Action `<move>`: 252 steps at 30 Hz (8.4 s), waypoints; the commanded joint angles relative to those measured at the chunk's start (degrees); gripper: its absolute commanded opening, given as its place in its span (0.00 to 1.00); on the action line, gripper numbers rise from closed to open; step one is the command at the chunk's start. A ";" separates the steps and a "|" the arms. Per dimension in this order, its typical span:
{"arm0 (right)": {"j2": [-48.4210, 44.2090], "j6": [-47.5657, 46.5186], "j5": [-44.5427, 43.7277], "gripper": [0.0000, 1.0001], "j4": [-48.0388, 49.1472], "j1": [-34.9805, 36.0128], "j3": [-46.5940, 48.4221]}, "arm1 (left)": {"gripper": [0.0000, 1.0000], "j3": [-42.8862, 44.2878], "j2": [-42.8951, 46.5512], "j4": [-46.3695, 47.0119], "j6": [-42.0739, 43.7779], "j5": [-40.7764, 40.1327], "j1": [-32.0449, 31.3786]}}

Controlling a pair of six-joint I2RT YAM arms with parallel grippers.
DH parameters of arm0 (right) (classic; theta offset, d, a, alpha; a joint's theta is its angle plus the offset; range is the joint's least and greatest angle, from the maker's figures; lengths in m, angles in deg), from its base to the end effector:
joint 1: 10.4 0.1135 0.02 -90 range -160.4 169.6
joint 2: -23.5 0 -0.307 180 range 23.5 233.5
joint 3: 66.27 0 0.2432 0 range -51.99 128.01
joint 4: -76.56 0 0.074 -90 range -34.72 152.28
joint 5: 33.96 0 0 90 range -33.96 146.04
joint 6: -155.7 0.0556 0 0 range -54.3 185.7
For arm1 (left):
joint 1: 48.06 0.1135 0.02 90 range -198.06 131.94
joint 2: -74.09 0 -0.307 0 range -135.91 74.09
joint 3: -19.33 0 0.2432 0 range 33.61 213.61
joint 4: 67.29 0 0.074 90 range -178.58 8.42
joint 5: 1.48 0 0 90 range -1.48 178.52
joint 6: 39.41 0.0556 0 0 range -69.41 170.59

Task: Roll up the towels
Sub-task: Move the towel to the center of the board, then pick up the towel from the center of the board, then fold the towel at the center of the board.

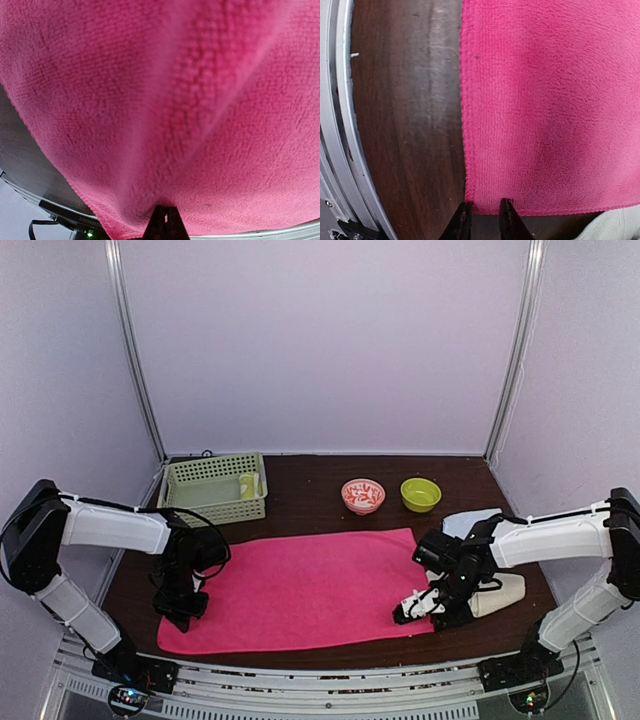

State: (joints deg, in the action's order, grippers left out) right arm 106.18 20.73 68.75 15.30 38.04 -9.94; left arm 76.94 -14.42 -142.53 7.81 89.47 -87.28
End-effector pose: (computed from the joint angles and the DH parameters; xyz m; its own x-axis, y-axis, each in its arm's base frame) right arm 0.1263 0.1609 0.1819 0.0512 -0.9814 -0.1849 -0.9892 -0.0754 0.1260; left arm 0.1425 -0.1175 0.1710 -0.9732 -0.0823 0.2148 -0.0440 0.9832 0.1771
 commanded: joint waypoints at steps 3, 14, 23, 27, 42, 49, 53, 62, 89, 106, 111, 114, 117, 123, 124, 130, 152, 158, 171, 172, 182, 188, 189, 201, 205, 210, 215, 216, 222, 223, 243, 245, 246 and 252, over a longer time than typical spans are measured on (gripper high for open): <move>-0.92 3.12 -0.58 0.19 -4.28 4.02 0.98 | 0.00 -1.64 -0.46 -1.54 -0.20 -2.59 0.02; -4.48 3.47 0.35 0.30 -8.70 -2.39 15.83 | 0.31 21.33 4.58 -5.43 9.91 0.74 5.57; 6.02 12.88 3.49 0.32 -0.61 -19.93 31.62 | 0.34 24.74 0.55 8.26 18.22 -4.61 23.00; 7.85 19.04 1.28 0.55 7.18 -25.11 33.49 | 0.41 20.28 -1.09 15.50 20.04 -2.22 28.46; 15.75 19.36 15.78 0.74 4.40 -30.61 36.93 | 0.30 11.76 -9.78 32.57 27.83 5.09 35.08; 17.54 19.26 15.03 0.66 3.81 -30.65 35.87 | 0.10 13.10 -11.90 31.64 29.57 5.74 35.13; 18.50 19.63 14.20 0.65 3.43 -30.60 36.29 | 0.00 12.66 -10.86 30.61 29.56 3.57 35.17; 19.74 20.18 15.88 0.64 2.14 -30.43 37.53 | 0.19 10.27 -6.15 30.53 28.00 3.48 35.12; 21.00 19.74 15.70 0.62 1.88 -28.80 36.62 | 0.00 5.90 -7.14 36.26 29.75 6.58 35.12; 33.08 24.68 5.94 0.43 2.36 -25.98 43.09 | 0.00 5.18 -0.10 38.79 27.96 1.57 35.08; 34.31 25.86 0.90 0.39 3.95 -25.99 44.54 | 0.00 5.14 -0.05 38.85 28.18 1.50 35.06; 34.84 26.11 0.81 0.37 3.94 -26.00 45.12 | 0.00 5.31 -0.63 38.76 28.28 1.99 35.02; 34.86 26.64 0.57 0.34 4.30 -25.96 45.13 | 0.00 5.44 -0.69 38.79 28.35 2.11 35.06; 35.71 26.23 0.42 0.34 4.30 -25.95 44.61 | 0.00 5.44 -0.83 38.65 28.41 2.29 35.11; 36.00 26.17 0.73 0.33 4.16 -26.02 44.65 | 0.00 5.37 -0.85 38.68 28.43 2.31 35.03; 37.94 25.92 1.68 0.26 3.55 -25.95 45.14 | 0.00 5.35 -1.01 38.71 28.48 2.28 35.09; 35.55 24.26 2.56 0.00 2.98 -30.48 51.70 | 0.00 6.56 2.18 40.49 29.53 3.88 35.04; 35.08 23.78 4.55 0.00 4.06 -31.53 52.09 | 0.00 7.04 3.56 41.74 30.15 4.76 35.09; 34.32 23.72 8.67 0.00 7.35 -32.95 54.42 | 0.00 9.14 6.45 42.28 31.33 4.06 35.04; 34.05 23.64 8.85 0.00 7.27 -32.90 54.41 | 0.00 9.22 6.64 42.19 31.35 4.02 35.06; 27.65 20.94 12.26 0.00 8.62 -33.50 46.54 | 0.00 8.60 8.84 35.83 30.13 6.00 35.04; 22.06 18.87 15.73 0.00 9.52 -33.74 40.18 | 0.00 8.97 10.78 26.83 28.06 8.06 35.01; 21.24 18.56 16.54 0.00 9.42 -33.70 39.28 | 0.00 9.08 11.24 25.69 27.65 8.22 35.06; 11.08 13.25 20.72 0.00 6.51 -33.81 28.54 | 0.00 10.43 12.32 12.45 22.97 8.23 35.06; 8.11 11.31 21.78 0.00 5.60 -33.90 24.55 | 0.00 9.86 13.68 10.04 22.30 8.94 35.14; 5.23 8.68 23.87 0.00 3.96 -33.86 20.68 | 0.00 9.02 14.07 7.24 22.05 8.35 35.09; 3.43 5.79 26.09 0.00 2.62 -33.88 17.78 | 0.00 8.34 13.08 7.00 22.32 8.29 35.05; 3.38 5.13 26.33 0.00 2.29 -33.90 17.40 | 0.00 8.25 12.86 6.84 22.52 8.32 35.02; 3.45 0.36 26.30 0.00 0.14 -33.87 15.38 | 0.00 7.83 12.88 5.17 23.18 8.24 35.02; 3.71 -0.43 26.23 0.00 -0.04 -33.89 14.96 | 0.00 7.64 12.85 5.06 23.11 8.53 35.08; 8.62 -9.09 23.62 0.00 -4.02 -30.00 11.06 | 0.00 5.26 11.45 2.39 22.00 9.17 32.63; 9.02 -9.41 23.22 0.00 -4.30 -29.56 11.04 | 0.00 4.98 11.16 2.30 21.73 8.89 32.06; 9.17 -9.61 23.04 0.00 -4.36 -29.36 10.97 | 0.00 4.93 10.98 2.04 21.53 8.47 31.77; 9.55 -9.22 20.94 0.00 -2.64 -28.39 9.93 | 0.00 4.83 10.27 1.80 20.37 6.00 31.15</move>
State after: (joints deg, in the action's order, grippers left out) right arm 115.14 11.97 92.25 12.57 8.93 0.98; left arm 82.03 -3.40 -139.71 29.42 97.66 -55.70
